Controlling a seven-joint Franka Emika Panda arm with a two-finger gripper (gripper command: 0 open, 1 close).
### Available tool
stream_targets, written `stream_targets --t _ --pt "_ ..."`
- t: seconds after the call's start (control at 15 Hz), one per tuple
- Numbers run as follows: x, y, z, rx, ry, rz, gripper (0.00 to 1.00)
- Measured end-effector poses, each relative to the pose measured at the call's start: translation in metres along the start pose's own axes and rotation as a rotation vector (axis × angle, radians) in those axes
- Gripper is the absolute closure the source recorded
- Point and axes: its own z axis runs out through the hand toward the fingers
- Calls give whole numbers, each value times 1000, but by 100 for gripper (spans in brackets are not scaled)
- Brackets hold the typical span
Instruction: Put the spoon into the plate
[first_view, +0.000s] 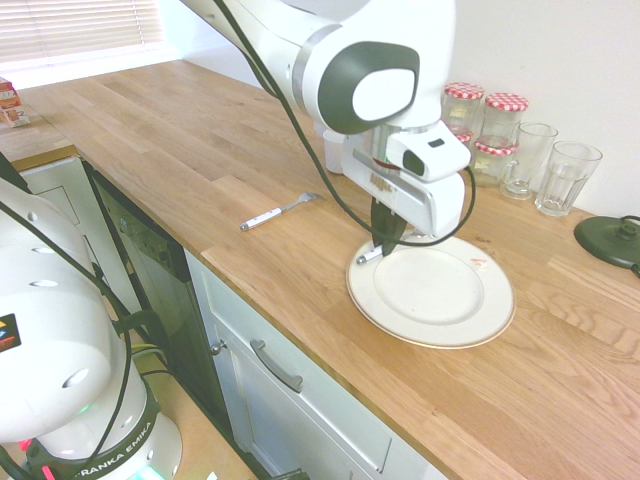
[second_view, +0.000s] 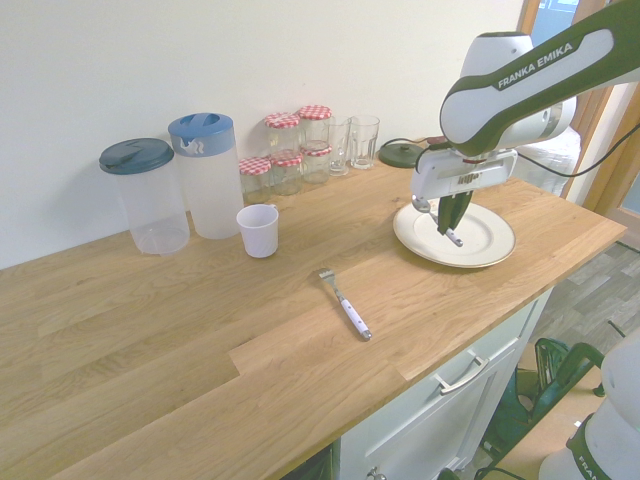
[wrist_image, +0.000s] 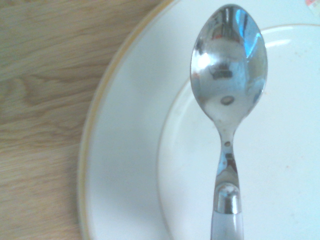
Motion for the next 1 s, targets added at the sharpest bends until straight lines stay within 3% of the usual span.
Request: stream_targets --t 0.6,0.67,1.0 --pt "57 17 33 -21 -17 41 100" --pt "59 18 33 -19 -18 38 0" --pt "60 19 33 -16 -19 18 0"
